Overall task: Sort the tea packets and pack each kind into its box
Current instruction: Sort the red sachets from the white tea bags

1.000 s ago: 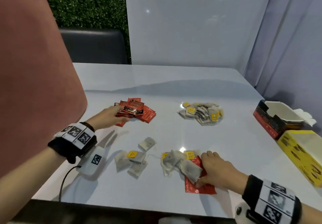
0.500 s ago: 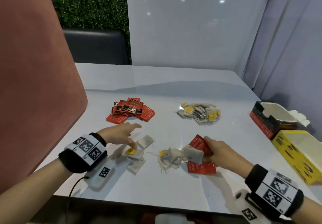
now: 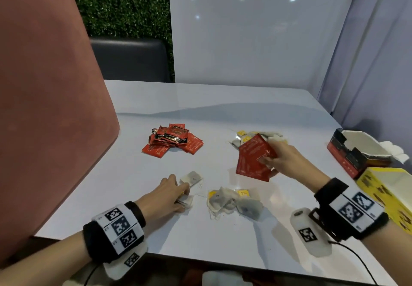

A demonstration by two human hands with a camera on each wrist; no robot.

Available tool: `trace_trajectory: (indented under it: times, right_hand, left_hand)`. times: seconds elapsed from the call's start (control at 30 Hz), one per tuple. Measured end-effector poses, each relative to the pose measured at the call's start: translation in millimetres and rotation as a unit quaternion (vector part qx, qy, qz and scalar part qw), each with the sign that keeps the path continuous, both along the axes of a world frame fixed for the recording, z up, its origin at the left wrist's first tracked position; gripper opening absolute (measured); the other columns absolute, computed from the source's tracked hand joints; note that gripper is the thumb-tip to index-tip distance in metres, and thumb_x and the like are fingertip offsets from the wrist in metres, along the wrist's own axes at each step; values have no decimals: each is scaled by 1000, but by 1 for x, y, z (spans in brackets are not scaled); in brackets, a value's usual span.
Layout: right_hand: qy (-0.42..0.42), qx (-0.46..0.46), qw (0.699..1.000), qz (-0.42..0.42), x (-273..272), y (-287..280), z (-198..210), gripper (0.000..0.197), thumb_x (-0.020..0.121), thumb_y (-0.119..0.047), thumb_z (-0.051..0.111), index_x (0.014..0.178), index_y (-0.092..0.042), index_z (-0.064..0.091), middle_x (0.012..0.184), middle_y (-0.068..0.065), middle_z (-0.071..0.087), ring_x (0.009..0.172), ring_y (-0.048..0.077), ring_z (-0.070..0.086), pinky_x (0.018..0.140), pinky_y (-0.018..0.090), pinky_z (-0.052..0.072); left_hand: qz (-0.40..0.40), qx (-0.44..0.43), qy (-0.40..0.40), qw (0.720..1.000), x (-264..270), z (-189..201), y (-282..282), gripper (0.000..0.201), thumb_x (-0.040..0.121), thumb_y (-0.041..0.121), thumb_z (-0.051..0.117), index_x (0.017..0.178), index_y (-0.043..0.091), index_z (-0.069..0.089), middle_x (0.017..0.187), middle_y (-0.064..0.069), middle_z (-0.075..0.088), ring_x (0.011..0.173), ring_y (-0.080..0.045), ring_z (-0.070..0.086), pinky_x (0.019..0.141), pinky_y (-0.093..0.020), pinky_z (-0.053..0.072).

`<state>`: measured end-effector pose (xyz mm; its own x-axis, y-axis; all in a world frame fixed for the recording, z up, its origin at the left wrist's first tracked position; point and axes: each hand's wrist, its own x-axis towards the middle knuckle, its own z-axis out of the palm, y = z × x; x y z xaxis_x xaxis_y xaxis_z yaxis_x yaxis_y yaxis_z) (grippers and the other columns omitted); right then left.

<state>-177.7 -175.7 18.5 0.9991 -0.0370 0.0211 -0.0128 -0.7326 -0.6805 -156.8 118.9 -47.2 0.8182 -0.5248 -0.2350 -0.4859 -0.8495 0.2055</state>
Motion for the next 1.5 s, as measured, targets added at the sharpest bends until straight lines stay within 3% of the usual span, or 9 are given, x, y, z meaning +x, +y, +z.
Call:
trace_trajectory:
  times: [0.17, 0.33, 0.6, 0.77, 0.97, 1.07, 1.2, 1.37, 1.5]
  right_hand:
    - [85, 225, 971, 6, 29, 13, 14, 26, 88, 0, 57, 114, -4, 58, 90, 8, 68, 69, 14, 66, 59, 23, 56]
    - [63, 278, 958, -31, 36, -1, 23, 27, 88, -2, 58, 114, -5, 59, 102, 13, 68, 88, 24, 66, 80, 35, 54]
    - [21, 383, 916, -114, -5, -83, 25, 22, 88, -1, 55, 107, -8, 61, 85, 7, 74, 73, 20, 71, 60, 30, 59]
    - [-8, 466, 876, -127, -19, -104, 34, 20, 90, 0, 50, 103, -10, 62, 83, 7, 74, 70, 18, 71, 57, 28, 58]
    - [10, 485, 861, -150, -2, -104, 33, 19, 91, 6, 45, 102, -2, 58, 78, 11, 72, 69, 24, 70, 57, 33, 59]
    - [33, 487, 860, -148, 21, -100, 34, 20, 91, 7, 43, 106, -1, 54, 75, 11, 73, 66, 23, 72, 55, 32, 58]
    - [45, 461, 881, -99, 63, -78, 42, 27, 90, 8, 47, 115, -1, 52, 94, 15, 68, 75, 23, 71, 59, 31, 57]
    - [90, 390, 916, 12, 119, -7, 47, 18, 88, 7, 53, 103, -3, 57, 96, 14, 65, 85, 25, 66, 73, 32, 56]
    - [143, 314, 937, 43, 166, 65, 32, 16, 89, 10, 49, 85, -4, 55, 84, 13, 61, 75, 22, 62, 61, 26, 58]
  left_hand:
    - [-28, -15, 3, 1000, 0, 1, 2, 27, 90, 24, 56, 115, 19, 49, 98, 3, 37, 87, -16, 38, 60, -14, 29]
    - [-11, -58, 69, 996, 10, 13, 10, 19, 81, 12, 59, 95, 23, 54, 92, 7, 51, 84, -11, 46, 59, -9, 33]
    - [21, -315, 241, 918, 70, 71, -29, 17, 84, 0, 60, 98, 9, 58, 91, -5, 60, 73, -13, 59, 63, -20, 47]
    - [41, -380, 219, 898, 120, 73, -120, 14, 87, -3, 56, 84, 10, 55, 81, -9, 58, 69, -15, 57, 59, -20, 53]
    - [90, -370, 238, 894, 163, 43, -191, 20, 83, 23, 69, 75, 8, 59, 64, -5, 62, 62, -18, 60, 81, -38, 52]
    - [97, -371, 325, 865, 162, 38, -189, 46, 81, 39, 68, 103, 0, 55, 100, -17, 56, 78, -26, 58, 76, -40, 52]
    - [151, -434, 327, 826, 145, 50, -146, 78, 86, 20, 65, 145, 2, 18, 137, -21, 41, 115, -29, 49, 71, -32, 56]
    - [98, -301, 203, 927, 102, 56, -52, 53, 89, 22, 61, 137, 14, 40, 125, -6, 57, 107, -18, 57, 85, -30, 49]
    - [80, -137, 125, 979, 65, 32, -7, 55, 88, 22, 61, 138, 16, 38, 129, -8, 52, 106, -14, 53, 89, -22, 42]
